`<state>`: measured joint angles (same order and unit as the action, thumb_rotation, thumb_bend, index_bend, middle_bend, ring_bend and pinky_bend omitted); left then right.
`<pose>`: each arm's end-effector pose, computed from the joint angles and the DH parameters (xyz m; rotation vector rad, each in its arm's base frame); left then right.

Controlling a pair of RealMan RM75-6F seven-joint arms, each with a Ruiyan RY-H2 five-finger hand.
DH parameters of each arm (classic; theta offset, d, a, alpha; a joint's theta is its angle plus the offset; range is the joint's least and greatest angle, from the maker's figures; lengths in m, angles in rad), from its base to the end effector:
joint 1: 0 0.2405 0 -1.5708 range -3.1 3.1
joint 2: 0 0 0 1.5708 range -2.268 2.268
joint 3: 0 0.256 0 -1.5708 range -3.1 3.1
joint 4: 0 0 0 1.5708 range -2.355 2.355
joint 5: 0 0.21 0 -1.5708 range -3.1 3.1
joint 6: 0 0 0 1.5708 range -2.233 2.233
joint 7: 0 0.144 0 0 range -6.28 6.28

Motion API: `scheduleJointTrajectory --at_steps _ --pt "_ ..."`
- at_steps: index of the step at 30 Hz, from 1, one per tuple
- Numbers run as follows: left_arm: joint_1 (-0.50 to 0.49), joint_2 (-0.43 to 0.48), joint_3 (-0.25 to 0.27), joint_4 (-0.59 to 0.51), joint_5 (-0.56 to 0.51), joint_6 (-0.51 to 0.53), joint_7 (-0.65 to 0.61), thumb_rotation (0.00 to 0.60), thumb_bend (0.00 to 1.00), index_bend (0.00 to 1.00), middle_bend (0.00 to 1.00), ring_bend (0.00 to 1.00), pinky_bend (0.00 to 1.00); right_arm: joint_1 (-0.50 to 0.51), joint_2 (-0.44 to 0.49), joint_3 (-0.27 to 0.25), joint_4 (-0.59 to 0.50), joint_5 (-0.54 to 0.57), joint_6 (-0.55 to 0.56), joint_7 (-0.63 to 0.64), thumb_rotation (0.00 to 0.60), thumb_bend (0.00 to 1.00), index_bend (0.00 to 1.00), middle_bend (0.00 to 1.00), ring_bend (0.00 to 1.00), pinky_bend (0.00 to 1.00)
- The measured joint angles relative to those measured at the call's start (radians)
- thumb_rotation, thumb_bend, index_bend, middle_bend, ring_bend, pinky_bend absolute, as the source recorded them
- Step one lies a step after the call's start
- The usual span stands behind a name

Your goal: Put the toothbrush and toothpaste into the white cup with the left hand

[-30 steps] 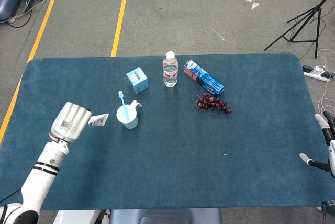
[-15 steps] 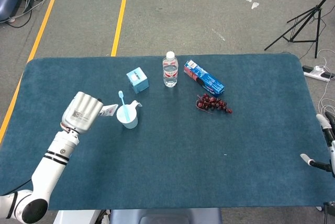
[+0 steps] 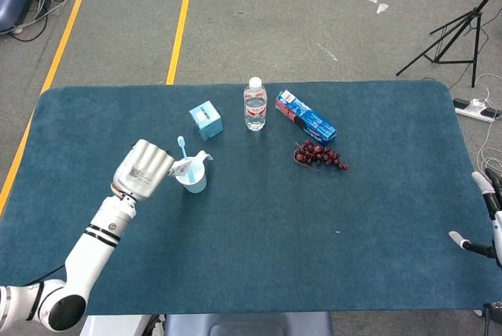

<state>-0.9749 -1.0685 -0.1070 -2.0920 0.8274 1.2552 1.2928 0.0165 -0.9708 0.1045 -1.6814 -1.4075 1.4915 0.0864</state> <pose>-0.0654 0.3257 0.1181 -1.8522 -0.0464 -0.4644 -0.3242 -0.1695 0.2138 1.2298 -0.9294 0.8698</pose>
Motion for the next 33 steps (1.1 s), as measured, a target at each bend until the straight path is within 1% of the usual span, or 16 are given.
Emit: scheduleJointTrajectory --at_steps 13,33 --pt "-0.048 -0.068 0.028 0.07 -0.032 -0.028 0.04 0.6 0.32 0.77 1.0 1.0 1.0 -0.002 0.003 0.0 0.0 -0.002 0.003 0.007 0.6 0.0 0.01 0.0 0.0 0.26" --pt "-0.105 -0.151 0.052 0.172 -0.062 -0.065 0.045 0.6 0.32 0.77 1.0 1.0 1.0 -0.001 0.005 -0.003 -0.001 -0.007 0.0 0.013 0.6 0.0 0.01 0.0 0.0 0.26"
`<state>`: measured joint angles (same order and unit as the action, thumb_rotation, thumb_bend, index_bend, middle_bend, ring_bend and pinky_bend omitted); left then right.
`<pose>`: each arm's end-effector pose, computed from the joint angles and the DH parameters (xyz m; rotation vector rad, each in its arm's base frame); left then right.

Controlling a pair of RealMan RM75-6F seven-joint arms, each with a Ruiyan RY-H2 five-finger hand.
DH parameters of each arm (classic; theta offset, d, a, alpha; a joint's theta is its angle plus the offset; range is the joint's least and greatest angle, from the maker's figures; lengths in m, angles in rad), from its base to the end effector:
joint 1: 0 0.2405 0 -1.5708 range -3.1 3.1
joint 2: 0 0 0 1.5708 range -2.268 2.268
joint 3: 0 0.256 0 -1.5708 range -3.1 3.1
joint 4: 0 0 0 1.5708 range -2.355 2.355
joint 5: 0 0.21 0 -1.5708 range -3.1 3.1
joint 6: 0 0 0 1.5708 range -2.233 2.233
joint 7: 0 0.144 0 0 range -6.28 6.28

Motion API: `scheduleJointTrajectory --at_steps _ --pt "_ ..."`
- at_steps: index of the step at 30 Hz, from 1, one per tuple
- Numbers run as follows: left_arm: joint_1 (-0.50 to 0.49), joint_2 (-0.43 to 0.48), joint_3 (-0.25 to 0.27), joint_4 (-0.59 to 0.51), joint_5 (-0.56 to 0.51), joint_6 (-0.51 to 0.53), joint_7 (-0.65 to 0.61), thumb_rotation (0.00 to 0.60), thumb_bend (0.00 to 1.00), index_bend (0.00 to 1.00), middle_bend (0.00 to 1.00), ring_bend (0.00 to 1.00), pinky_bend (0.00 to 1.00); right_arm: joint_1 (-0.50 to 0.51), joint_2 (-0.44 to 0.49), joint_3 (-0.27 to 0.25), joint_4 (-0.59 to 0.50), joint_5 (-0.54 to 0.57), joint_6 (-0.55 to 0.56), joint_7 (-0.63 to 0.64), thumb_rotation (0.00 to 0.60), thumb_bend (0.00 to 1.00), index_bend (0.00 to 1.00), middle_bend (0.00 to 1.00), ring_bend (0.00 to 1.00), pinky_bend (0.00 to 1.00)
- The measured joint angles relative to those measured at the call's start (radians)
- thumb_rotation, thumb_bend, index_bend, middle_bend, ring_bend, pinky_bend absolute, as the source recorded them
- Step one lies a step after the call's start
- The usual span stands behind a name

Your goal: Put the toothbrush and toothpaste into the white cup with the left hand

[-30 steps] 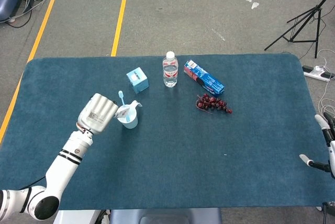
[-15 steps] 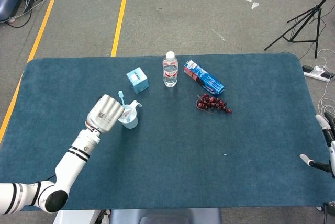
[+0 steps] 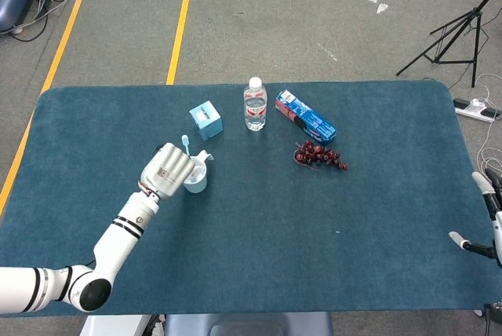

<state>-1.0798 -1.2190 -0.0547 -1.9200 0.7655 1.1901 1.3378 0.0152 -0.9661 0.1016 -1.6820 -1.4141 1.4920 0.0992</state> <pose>-0.0631 0.3467 0.0706 -1.9323 0.0351 -0.3873 -0.3238 -0.1686 0.2145 1.2328 -0.9353 0.8771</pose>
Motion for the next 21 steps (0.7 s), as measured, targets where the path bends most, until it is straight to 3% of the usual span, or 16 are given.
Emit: scheduleJointTrajectory --at_steps 21 --pt "-0.048 0.001 0.038 0.049 -0.013 -0.071 0.002 0.6 0.32 0.77 1.0 1.0 1.0 0.009 -0.007 -0.003 0.006 0.004 -0.02 -0.005 0.6 0.0 0.01 0.0 0.0 0.26"
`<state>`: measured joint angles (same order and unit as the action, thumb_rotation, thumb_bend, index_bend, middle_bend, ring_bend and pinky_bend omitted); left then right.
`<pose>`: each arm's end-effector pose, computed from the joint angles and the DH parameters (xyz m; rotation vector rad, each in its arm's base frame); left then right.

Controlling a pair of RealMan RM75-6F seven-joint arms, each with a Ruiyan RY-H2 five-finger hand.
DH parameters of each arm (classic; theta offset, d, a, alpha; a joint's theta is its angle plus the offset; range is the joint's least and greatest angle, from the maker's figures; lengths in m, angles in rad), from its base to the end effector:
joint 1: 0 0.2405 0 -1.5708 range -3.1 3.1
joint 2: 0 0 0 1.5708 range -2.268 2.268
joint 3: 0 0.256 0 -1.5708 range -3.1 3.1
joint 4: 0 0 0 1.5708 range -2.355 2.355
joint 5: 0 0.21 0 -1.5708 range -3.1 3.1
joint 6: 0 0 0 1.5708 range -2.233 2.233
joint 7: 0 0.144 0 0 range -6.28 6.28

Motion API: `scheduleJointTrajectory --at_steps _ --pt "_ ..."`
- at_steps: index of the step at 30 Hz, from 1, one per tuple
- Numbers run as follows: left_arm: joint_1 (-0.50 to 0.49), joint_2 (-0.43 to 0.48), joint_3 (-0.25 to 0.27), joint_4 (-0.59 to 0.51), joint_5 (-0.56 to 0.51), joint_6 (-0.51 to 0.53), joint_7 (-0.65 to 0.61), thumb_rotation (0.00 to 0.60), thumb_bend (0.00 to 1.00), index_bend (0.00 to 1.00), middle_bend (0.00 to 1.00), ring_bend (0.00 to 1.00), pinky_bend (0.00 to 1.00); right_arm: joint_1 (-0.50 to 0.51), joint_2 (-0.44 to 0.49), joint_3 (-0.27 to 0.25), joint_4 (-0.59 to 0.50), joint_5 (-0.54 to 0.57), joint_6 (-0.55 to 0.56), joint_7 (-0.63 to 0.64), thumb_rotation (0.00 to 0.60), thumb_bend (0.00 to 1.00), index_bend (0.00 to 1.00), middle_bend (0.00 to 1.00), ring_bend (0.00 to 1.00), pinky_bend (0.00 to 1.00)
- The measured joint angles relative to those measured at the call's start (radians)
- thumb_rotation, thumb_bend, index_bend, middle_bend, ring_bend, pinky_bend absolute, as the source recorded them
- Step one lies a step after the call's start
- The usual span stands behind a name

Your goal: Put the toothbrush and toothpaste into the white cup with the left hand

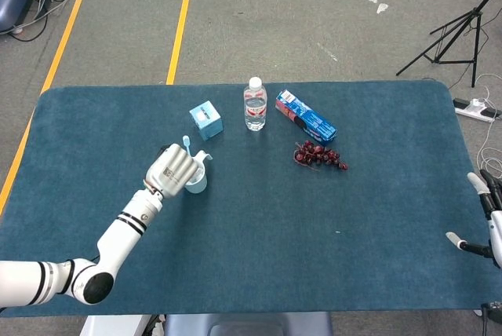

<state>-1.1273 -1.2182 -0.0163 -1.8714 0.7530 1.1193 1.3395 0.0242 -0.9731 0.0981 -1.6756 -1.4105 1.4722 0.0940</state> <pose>-0.0652 0.3547 0.0627 -1.9862 0.0984 -0.3305 -0.3254 -0.1708 0.2102 1.2460 -0.9474 0.8641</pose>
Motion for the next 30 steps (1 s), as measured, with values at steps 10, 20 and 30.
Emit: scheduleJointTrajectory --at_steps 10,20,30 --pt "-0.031 0.038 0.028 0.04 0.044 -0.132 -0.073 0.6 0.32 0.77 1.0 1.0 1.0 0.004 -0.004 0.001 0.003 0.004 -0.006 -0.004 0.6 0.0 0.01 0.0 0.0 0.26" --pt "-0.061 0.011 0.041 0.094 0.093 -0.18 -0.121 0.6 0.32 0.75 1.0 1.0 1.0 0.002 0.0 0.002 0.002 0.004 -0.002 0.004 0.6 0.0 0.01 0.0 0.0 0.26" --pt "-0.081 -0.037 0.052 0.147 0.089 -0.181 -0.116 0.6 0.32 0.71 1.0 1.0 1.0 0.004 0.001 0.0 0.002 0.0 -0.005 0.007 0.6 0.0 0.01 0.0 0.0 0.26"
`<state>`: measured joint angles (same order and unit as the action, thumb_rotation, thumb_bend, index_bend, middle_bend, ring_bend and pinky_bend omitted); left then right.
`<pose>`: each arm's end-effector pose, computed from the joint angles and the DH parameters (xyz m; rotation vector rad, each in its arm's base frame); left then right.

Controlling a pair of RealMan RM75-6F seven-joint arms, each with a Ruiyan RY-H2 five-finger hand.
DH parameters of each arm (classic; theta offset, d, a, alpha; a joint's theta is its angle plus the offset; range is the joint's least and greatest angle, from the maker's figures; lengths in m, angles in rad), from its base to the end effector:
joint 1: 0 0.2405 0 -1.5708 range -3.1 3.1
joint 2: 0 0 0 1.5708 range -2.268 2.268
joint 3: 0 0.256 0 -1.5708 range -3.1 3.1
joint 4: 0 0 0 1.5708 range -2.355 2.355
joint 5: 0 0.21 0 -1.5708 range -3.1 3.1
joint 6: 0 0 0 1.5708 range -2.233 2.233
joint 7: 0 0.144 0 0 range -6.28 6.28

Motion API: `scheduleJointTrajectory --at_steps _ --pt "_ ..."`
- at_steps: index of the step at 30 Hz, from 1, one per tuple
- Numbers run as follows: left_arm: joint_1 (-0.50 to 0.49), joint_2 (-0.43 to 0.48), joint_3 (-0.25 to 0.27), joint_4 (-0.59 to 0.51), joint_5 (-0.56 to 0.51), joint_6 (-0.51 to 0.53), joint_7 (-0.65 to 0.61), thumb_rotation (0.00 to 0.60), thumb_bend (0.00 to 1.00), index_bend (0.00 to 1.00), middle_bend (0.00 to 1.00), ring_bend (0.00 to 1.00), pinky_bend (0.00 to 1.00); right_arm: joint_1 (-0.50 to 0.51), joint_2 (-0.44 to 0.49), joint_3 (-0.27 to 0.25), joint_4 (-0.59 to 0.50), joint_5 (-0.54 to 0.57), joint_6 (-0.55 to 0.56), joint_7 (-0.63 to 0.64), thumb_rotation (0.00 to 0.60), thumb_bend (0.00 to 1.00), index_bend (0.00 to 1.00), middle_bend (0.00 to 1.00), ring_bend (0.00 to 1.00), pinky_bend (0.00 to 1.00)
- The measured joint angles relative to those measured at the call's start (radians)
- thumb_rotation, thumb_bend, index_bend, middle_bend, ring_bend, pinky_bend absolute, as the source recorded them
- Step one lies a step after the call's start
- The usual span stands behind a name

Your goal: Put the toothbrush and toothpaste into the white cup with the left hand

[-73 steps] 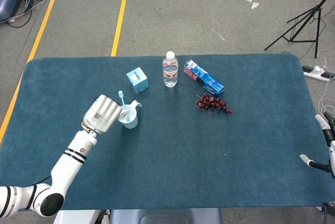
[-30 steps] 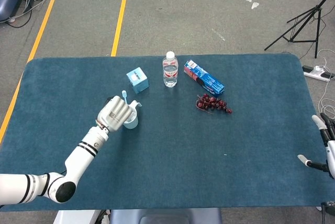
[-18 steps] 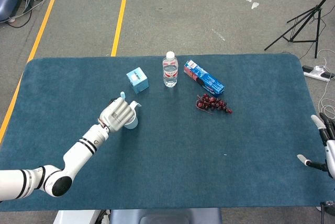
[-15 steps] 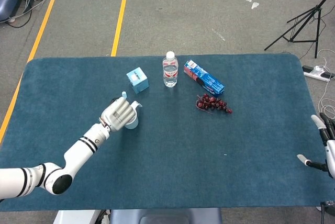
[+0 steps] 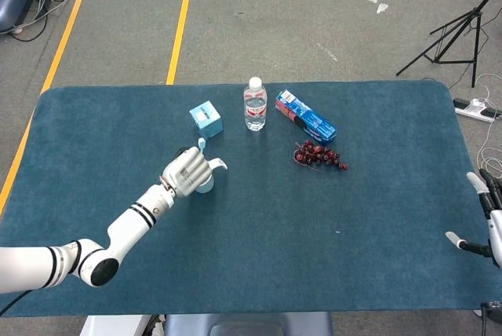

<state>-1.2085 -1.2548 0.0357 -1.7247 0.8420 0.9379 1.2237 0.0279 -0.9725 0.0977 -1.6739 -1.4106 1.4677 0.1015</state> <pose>-0.0597 0.3711 0.0385 -2.1214 0.2115 -0.3308 -0.3254 -0.1719 0.2100 1.2481 -0.9528 0.8683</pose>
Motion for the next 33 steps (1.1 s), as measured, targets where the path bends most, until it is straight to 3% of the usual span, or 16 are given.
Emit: scheduleJointTrajectory --at_steps 19,33 --pt "-0.014 -0.035 0.018 0.032 0.01 0.014 0.001 0.6 0.32 0.53 1.0 1.0 1.0 0.004 -0.003 -0.001 0.002 0.001 -0.006 -0.005 0.6 0.0 0.01 0.0 0.0 0.26" --pt "-0.012 -0.046 0.02 0.038 0.032 0.027 -0.009 0.6 0.32 0.49 1.0 1.0 1.0 0.005 -0.004 -0.002 0.001 0.001 -0.008 -0.006 0.6 0.0 0.01 0.0 0.0 0.26"
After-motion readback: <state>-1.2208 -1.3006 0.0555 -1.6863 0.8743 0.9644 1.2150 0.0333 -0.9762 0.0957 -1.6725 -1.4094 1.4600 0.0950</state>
